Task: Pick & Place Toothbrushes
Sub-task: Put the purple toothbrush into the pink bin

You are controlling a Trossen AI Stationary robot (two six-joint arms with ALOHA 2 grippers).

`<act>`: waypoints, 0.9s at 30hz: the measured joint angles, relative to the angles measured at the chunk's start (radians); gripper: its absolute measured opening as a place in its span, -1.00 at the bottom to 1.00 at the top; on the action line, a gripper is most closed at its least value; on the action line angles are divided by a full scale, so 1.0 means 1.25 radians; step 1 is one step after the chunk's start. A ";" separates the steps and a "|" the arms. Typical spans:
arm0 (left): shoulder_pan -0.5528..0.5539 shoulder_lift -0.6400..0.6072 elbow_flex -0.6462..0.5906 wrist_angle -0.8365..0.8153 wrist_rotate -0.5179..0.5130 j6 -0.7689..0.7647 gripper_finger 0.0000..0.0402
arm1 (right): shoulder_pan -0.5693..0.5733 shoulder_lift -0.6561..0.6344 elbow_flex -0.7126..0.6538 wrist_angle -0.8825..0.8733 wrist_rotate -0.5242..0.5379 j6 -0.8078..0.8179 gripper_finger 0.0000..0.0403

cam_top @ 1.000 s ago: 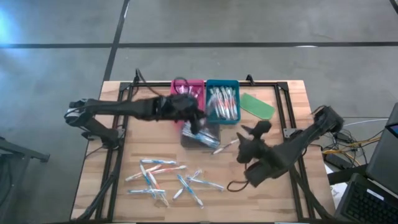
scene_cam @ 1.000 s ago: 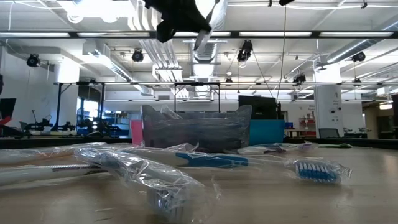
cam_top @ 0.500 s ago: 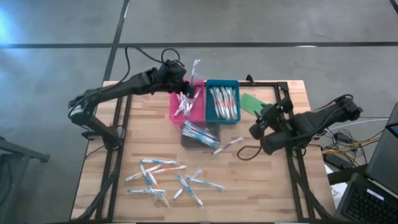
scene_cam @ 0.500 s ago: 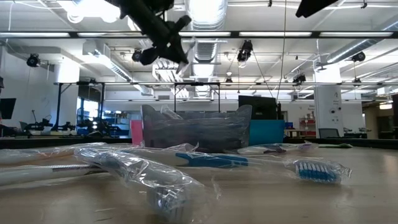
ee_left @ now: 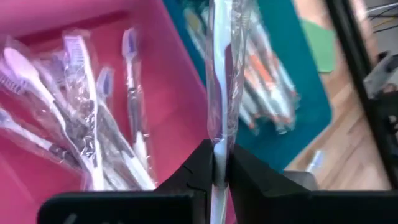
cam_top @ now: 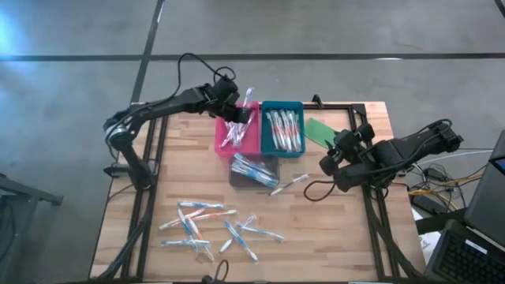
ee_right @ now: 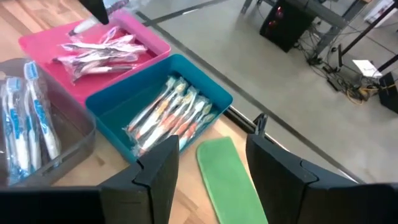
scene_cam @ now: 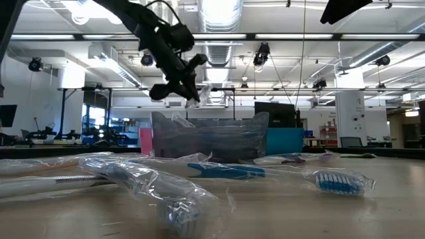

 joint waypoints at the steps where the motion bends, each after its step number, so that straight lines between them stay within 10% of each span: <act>1: 0.004 0.010 0.000 0.000 0.001 0.003 -0.82 | 0.000 0.001 0.000 0.000 0.000 -0.003 -0.12; 27: 0.041 0.226 0.086 -0.116 0.010 0.079 -0.82 | 0.000 0.002 0.000 -0.003 0.001 -0.027 -0.32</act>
